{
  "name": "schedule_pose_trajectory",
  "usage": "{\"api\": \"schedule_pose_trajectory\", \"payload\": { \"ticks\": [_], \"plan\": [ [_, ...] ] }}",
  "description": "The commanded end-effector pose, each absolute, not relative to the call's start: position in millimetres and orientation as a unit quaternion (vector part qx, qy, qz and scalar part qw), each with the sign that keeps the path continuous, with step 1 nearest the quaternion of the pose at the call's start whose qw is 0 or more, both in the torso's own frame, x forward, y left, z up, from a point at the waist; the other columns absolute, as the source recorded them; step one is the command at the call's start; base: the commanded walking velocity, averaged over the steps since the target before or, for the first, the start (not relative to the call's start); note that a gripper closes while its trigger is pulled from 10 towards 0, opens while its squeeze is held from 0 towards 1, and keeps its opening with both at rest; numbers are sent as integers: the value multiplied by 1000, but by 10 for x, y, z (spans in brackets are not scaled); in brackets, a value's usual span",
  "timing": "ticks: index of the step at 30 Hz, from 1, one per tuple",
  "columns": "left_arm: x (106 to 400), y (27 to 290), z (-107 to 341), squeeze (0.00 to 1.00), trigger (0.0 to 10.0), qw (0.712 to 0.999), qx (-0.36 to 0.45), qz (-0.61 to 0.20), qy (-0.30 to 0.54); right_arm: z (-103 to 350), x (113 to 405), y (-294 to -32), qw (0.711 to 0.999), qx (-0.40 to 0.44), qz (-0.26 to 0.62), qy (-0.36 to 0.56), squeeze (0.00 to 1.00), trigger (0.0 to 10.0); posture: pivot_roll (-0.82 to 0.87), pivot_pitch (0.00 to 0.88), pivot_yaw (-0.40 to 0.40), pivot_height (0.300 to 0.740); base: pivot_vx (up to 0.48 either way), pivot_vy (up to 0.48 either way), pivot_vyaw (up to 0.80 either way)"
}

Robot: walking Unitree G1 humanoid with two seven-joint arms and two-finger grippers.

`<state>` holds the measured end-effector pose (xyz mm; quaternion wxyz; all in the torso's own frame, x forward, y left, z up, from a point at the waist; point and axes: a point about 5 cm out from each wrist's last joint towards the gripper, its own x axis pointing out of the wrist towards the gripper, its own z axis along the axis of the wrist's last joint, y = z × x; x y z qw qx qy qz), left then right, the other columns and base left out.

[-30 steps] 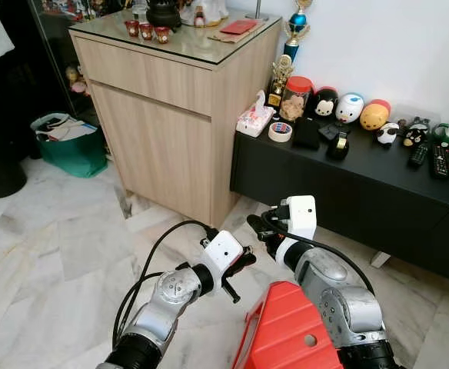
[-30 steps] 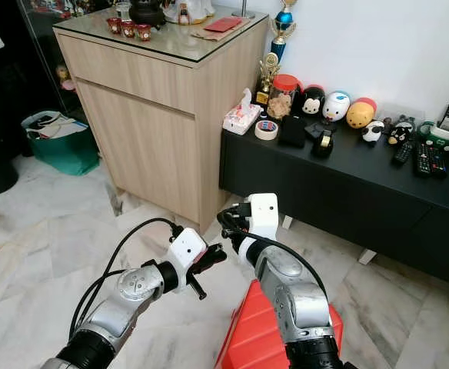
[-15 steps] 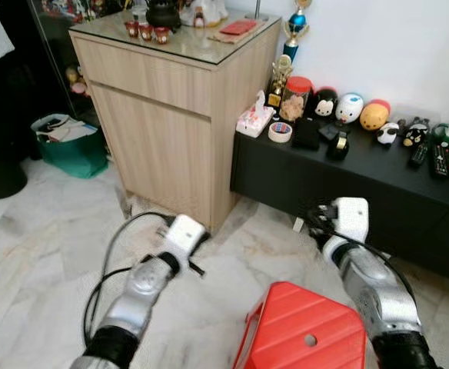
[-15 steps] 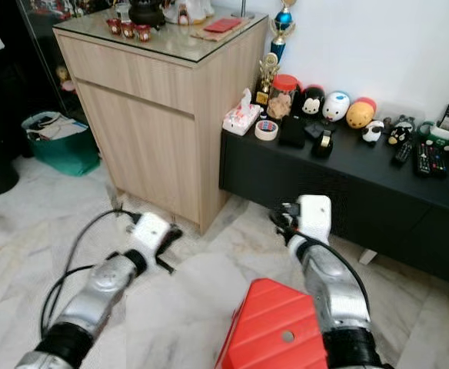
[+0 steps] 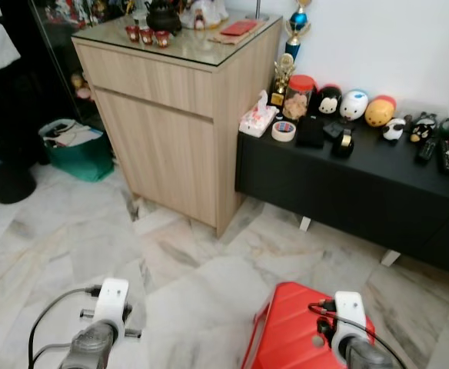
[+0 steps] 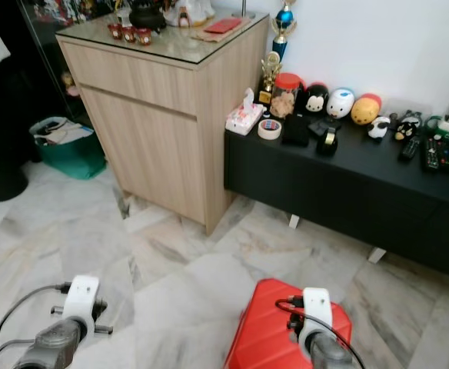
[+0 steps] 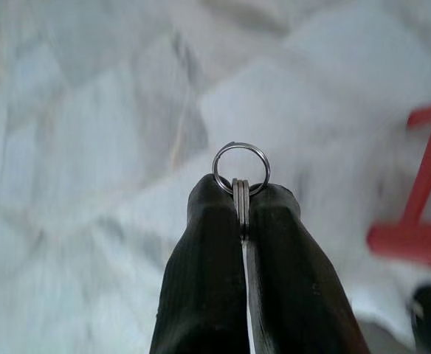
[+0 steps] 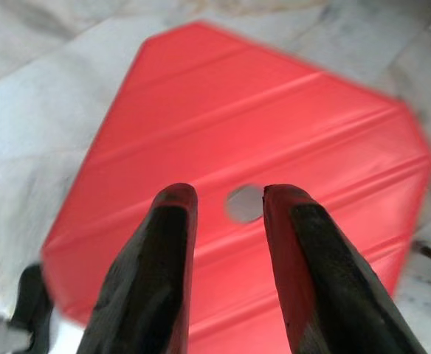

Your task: Hang keys on a hook

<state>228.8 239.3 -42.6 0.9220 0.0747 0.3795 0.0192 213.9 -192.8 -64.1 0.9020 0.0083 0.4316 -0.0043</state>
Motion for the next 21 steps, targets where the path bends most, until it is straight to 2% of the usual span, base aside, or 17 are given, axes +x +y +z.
{"api": "schedule_pose_trajectory", "payload": {
  "ticks": [1, 5, 6, 9, 17, 21],
  "plan": [
    [2159, 2408, -519, 0, 10000, 913, 54, 35, 402, -701, 2052, -1902, 898, 9, -6, 440, 0, 10000, 15, 0, 25, 737, 0, 0, 0],
    [1939, 2417, -663, 0, 10000, 897, 42, 52, 438, -822, 1869, -1846, 886, 29, -21, 463, 0, 10000, 7, 0, 47, 737, 0, 0, 0],
    [1835, 2417, -722, 0, 10000, 887, 46, 52, 456, -885, 1750, -1821, 876, 25, -15, 482, 0, 10000, 11, 0, 47, 737, 0, 0, 0],
    [1754, 2437, -759, 0, 10000, 880, 50, 54, 469, -927, 1654, -1844, 868, 40, -32, 493, 0, 10000, 17, 0, 40, 737, 0, 0, 0],
    [1624, 2670, -748, 0, 10000, 873, 44, 96, 476, -991, 1442, -2010, 851, 38, -37, 523, 0, 10000, 93, 0, -56, 737, 0, 0, 0],
    [1558, 2676, -773, 0, 10000, 871, 36, 106, 478, -982, 1437, -2068, 851, 32, -36, 522, 0, 10000, 106, 0, -65, 737, 0, 0, 0]
  ]
}}
